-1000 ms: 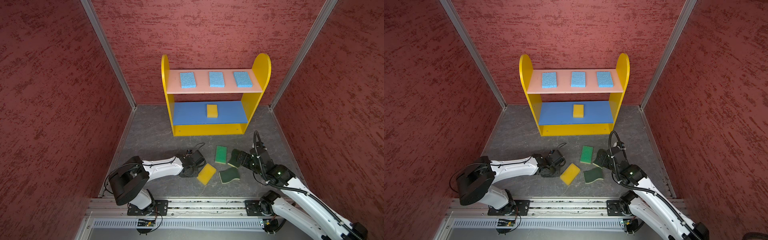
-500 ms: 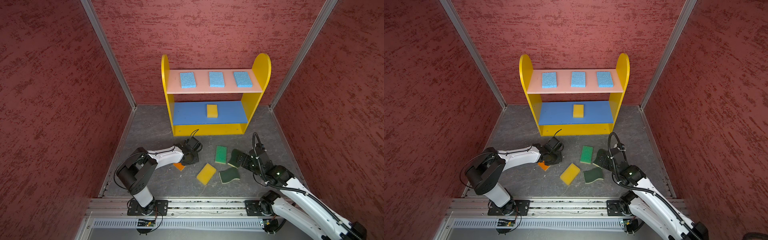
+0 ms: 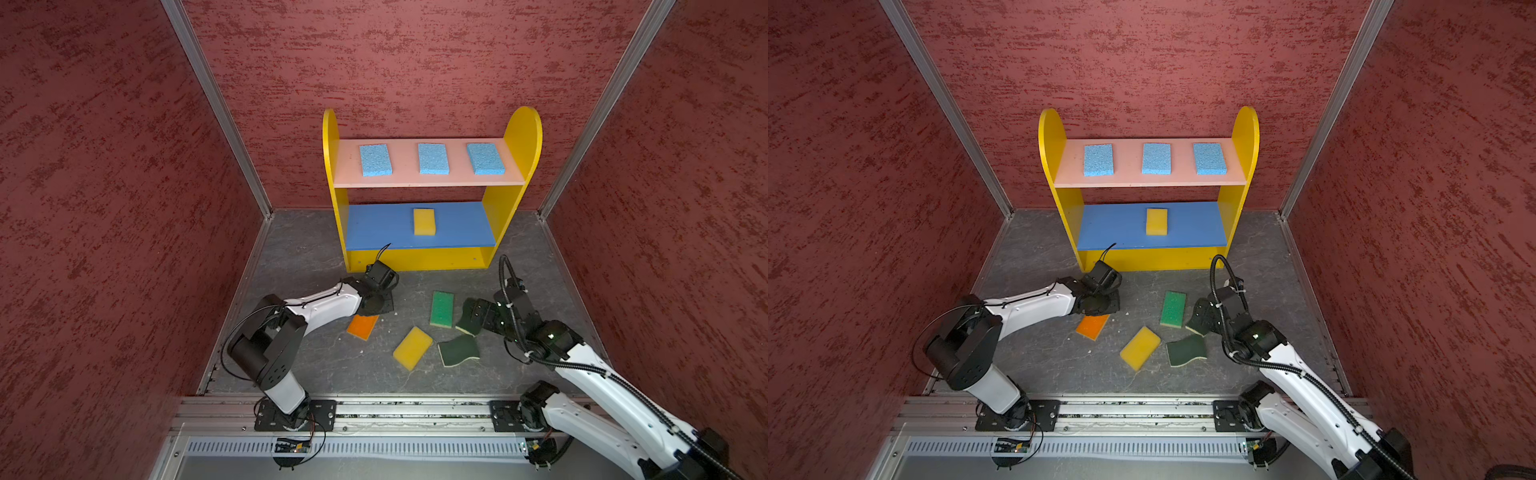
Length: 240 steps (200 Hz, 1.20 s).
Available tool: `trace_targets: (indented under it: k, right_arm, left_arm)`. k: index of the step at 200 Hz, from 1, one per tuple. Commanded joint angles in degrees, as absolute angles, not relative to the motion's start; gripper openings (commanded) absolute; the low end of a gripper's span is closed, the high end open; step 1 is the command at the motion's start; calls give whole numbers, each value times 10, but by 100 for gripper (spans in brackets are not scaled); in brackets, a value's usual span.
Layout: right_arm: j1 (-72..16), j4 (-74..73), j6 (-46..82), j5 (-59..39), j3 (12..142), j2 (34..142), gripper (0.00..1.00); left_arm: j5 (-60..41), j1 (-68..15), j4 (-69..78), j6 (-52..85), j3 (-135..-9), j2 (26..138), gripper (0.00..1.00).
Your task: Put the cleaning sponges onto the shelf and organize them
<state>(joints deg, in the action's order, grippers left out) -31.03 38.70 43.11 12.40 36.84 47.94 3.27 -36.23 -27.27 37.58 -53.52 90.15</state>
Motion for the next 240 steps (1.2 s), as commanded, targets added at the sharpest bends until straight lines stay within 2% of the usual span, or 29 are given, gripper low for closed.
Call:
trace_targets:
  k: [1, 17, 59, 97, 162, 240]
  right_arm:
    - [-308, 366, 426, 131, 371, 481, 99]
    - [-308, 364, 425, 125, 372, 486, 99]
    - [-308, 367, 431, 118, 376, 480, 99]
    - [-308, 374, 441, 119, 377, 469, 99]
    - [-307, 381, 445, 121, 389, 473, 99]
    - [-308, 378, 443, 123, 386, 477, 99]
  left_arm:
    - [53, -342, -302, 356, -509, 838, 29]
    - [71, -316, -330, 364, -497, 804, 30]
    - [63, -250, -340, 370, -464, 756, 16]
    - [69, -205, -345, 391, -451, 776, 15]
    - [105, -181, -344, 408, -440, 805, 12]
    - [69, -205, -309, 415, -414, 826, 11]
